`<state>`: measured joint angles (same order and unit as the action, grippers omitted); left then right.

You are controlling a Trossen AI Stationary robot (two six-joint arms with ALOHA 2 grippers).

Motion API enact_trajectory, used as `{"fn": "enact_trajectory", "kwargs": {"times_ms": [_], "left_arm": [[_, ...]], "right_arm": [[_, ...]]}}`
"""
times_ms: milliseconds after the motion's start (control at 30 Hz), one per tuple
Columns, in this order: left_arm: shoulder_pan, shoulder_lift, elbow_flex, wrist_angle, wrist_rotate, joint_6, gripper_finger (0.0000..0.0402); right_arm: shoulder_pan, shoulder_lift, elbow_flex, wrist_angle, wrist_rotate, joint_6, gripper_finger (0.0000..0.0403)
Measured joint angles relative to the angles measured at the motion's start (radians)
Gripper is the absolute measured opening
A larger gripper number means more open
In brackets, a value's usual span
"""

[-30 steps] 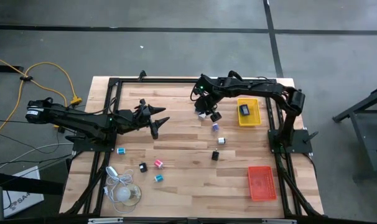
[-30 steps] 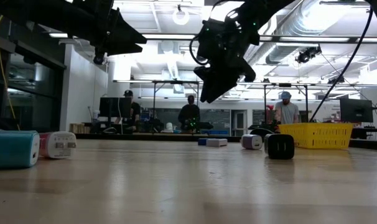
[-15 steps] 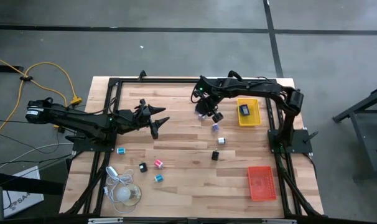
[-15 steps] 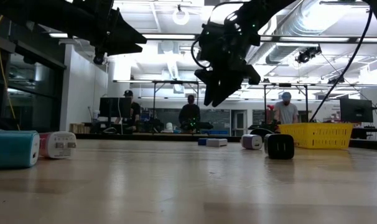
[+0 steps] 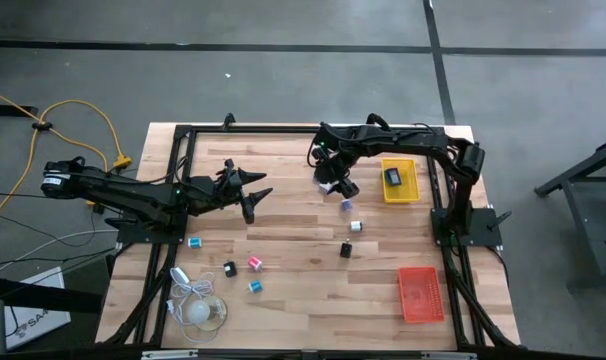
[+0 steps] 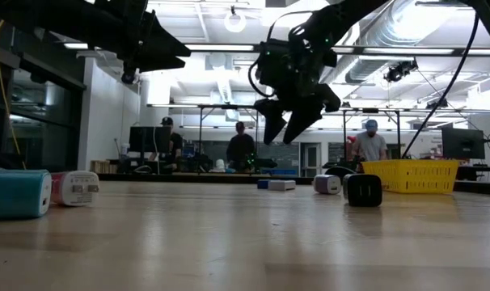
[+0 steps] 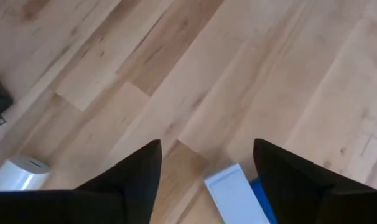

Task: Pick & Place Office items
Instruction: Put the white digital clock into the yellow bin

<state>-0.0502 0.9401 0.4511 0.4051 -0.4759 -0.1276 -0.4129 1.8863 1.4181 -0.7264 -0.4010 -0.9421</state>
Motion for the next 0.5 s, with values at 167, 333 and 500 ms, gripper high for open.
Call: {"fn": "enact_trajectory", "kwargs": {"times_ms": [167,333,500], "left_arm": [[0.0,0.0,0.0,0.0,0.0,0.0,0.0218],[0.0,0.0,0.0,0.0,0.0,0.0,0.0218],[0.0,0.0,0.0,0.0,0.0,0.0,0.0218]], "right_arm": [[0.0,0.005,0.0,-0.001,0.018,-0.046,0.0265],[0.012,0.004,0.0,-0.002,0.089,-0.112,0.0265],[0.022,0.004,0.0,-0.026,0.09,-0.233,0.0255]]}}
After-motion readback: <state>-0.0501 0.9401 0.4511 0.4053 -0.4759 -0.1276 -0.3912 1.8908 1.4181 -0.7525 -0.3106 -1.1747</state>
